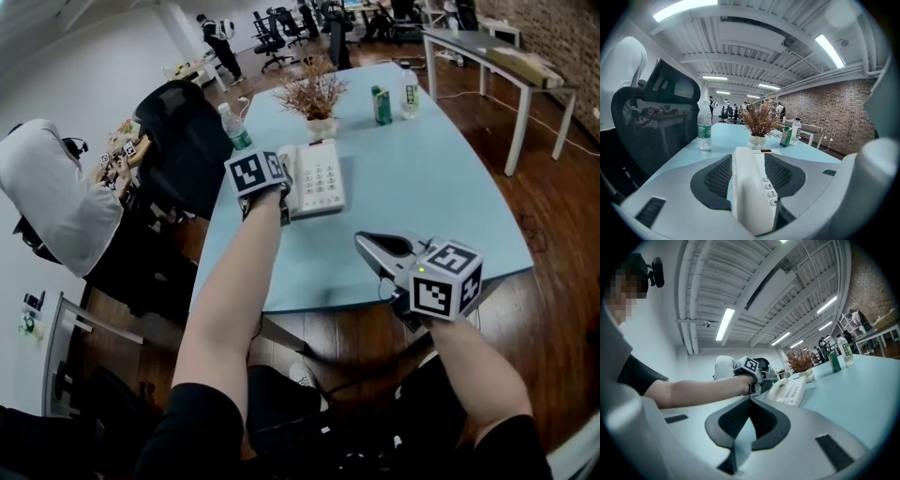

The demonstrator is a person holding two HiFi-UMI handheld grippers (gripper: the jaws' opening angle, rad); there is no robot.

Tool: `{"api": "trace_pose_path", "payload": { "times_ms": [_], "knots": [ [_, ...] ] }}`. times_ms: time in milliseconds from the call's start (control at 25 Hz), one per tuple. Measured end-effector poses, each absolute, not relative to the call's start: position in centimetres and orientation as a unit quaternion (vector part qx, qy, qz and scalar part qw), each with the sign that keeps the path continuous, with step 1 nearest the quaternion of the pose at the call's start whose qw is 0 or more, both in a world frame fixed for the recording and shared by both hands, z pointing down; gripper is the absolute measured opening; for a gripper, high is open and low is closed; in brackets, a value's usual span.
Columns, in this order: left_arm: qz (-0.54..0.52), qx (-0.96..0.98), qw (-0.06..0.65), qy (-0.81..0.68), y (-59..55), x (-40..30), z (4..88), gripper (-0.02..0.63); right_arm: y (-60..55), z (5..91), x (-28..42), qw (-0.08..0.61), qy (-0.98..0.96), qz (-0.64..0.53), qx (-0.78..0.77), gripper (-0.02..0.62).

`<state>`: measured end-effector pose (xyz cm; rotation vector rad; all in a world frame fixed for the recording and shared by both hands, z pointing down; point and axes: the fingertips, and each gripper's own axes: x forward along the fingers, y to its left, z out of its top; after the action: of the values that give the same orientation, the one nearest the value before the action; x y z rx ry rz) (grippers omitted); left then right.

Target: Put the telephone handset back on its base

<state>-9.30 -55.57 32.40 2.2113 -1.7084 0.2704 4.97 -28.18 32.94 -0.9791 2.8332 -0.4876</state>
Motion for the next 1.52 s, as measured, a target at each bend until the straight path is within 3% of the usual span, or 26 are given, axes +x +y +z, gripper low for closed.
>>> {"api": "trace_pose_path", "payload": {
  "times_ms": [200, 360, 640, 1000, 1240, 1520],
  "knots": [
    [0.087, 0.789, 0.163, -0.586, -53.5, -10.2, 31.7, 0.201, -26.9, 32.5, 3.4, 0.045, 0.936, -0.143, -0.319, 0.011],
    [0.093, 0.790, 0.160, -0.585, -52.1, -11.2, 31.5, 0.002, -26.3, 31.7, 2.9, 0.033, 0.933, -0.145, -0.328, 0.011],
    [0.087, 0.828, 0.135, -0.536, -46.1, -11.5, 29.7, 0.000, -24.9, 32.3, 3.0, 0.038, 0.923, -0.168, -0.343, 0.011],
    [0.128, 0.883, 0.072, -0.446, -28.5, -10.9, 32.4, 0.000, -20.5, 33.5, 1.3, 0.009, 0.930, -0.174, -0.324, 0.008],
    [0.112, 0.869, 0.127, -0.466, -24.3, -13.7, 37.1, 0.000, -20.1, 36.7, 0.6, -0.027, 0.928, -0.164, -0.333, 0.008],
    [0.100, 0.865, 0.143, -0.470, -22.9, -14.7, 38.2, 0.000, -19.2, 38.1, 1.7, -0.045, 0.923, -0.166, -0.343, 0.008]
  ]
}}
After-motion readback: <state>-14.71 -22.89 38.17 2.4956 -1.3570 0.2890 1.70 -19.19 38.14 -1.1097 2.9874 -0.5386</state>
